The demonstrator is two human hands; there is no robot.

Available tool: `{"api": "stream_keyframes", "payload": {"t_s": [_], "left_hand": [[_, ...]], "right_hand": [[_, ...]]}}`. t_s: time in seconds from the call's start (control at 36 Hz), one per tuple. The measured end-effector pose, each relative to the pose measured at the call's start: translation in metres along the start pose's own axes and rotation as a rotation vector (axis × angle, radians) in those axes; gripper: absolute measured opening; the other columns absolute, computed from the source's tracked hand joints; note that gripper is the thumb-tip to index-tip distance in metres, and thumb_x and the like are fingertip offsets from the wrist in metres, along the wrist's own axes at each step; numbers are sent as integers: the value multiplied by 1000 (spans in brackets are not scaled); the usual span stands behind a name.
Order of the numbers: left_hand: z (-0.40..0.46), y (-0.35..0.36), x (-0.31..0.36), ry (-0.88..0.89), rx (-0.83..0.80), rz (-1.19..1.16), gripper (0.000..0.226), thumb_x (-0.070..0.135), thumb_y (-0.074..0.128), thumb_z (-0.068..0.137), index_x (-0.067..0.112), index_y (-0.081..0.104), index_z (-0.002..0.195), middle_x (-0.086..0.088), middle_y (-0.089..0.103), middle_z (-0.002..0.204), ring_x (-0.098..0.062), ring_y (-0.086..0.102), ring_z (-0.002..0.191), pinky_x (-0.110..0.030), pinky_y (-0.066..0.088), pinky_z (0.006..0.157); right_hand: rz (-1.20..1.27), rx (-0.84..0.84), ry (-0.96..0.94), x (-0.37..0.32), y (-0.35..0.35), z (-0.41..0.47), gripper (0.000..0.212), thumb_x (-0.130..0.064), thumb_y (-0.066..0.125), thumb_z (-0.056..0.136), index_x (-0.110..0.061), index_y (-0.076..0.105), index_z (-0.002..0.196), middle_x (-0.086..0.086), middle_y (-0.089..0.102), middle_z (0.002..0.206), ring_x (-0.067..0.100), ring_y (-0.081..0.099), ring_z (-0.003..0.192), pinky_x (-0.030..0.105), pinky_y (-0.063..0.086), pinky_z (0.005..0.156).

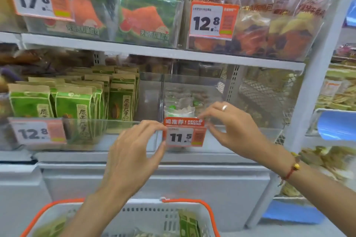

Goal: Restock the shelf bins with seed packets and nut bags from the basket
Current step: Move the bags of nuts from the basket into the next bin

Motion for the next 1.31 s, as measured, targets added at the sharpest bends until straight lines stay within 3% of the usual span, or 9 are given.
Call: {"api": "stream_keyframes", "payload": {"t_s": [0.06,0.14,0.31,0.53,0.67,0.86,1.0,1.17,1.31], "left_hand": [[-16,-6,4,2,-35,69,24,33,62,82,31,61,106,18,62,103,-9,61,90,-29,47,70],[-44,-7,-1,-43,-144,167,25,28,73,77,25,66,101,11,67,95,-18,67,84,-33,50,62],[-120,22,-42,-278,-646,326,39,53,45,92,39,44,128,18,52,130,-13,54,116,-29,43,86],[-231,54,-98,-436,-891,287,34,42,46,94,33,51,127,9,56,131,-15,55,114,-29,44,85],[-293,93,-100,-384,-1133,187,38,34,50,92,30,51,130,5,51,138,-16,47,125,-31,38,102],[-352,118,-100,-423,-1251,87,37,32,48,95,27,48,131,1,47,140,-19,47,125,-37,40,101],[-375,123,-106,-442,-1241,105,43,42,31,99,22,47,134,3,40,145,-14,34,133,-38,22,115],[-377,129,-112,-482,-1248,78,41,41,39,98,22,50,132,3,41,143,-15,35,132,-39,27,112],[-372,129,-123,-700,-1203,-115,38,34,49,95,21,52,131,-2,58,128,-18,57,110,-38,43,100]], "right_hand": [[-51,-76,-106,-35,9,-11,23,-16,67,83,-25,65,104,-6,64,100,19,60,91,36,53,58],[-31,-427,-114,-70,48,-30,25,-28,56,91,-31,60,116,-8,61,111,15,57,102,30,47,71],[25,-903,-106,-110,136,-76,29,-34,51,94,-30,56,122,-7,63,110,16,57,102,28,40,72],[83,-1327,34,-136,223,-171,40,-33,50,95,-23,49,134,3,55,131,24,52,118,32,41,92],[238,-1299,180,-140,247,-218,34,-31,50,95,-22,52,128,3,57,124,23,54,112,34,46,86],[227,-1305,175,-155,274,-258,53,-34,50,95,-17,32,143,11,57,121,28,53,111,42,47,91],[135,-1115,221,-149,298,-250,47,-31,51,93,-13,36,134,10,56,115,27,54,102,39,49,80],[-137,-1052,356,-155,331,-254,56,-26,59,90,-9,31,136,12,46,135,33,37,128,39,46,96],[6,-984,330,-150,326,-238,59,-5,58,84,-6,28,136,12,53,112,29,52,106,32,54,79]]}}
Point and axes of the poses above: each hand's wrist, its own z-axis towards the middle knuckle, its own y-axis out of the palm, x = y × z, the point moved 9 cm from there along z, towards the middle knuckle
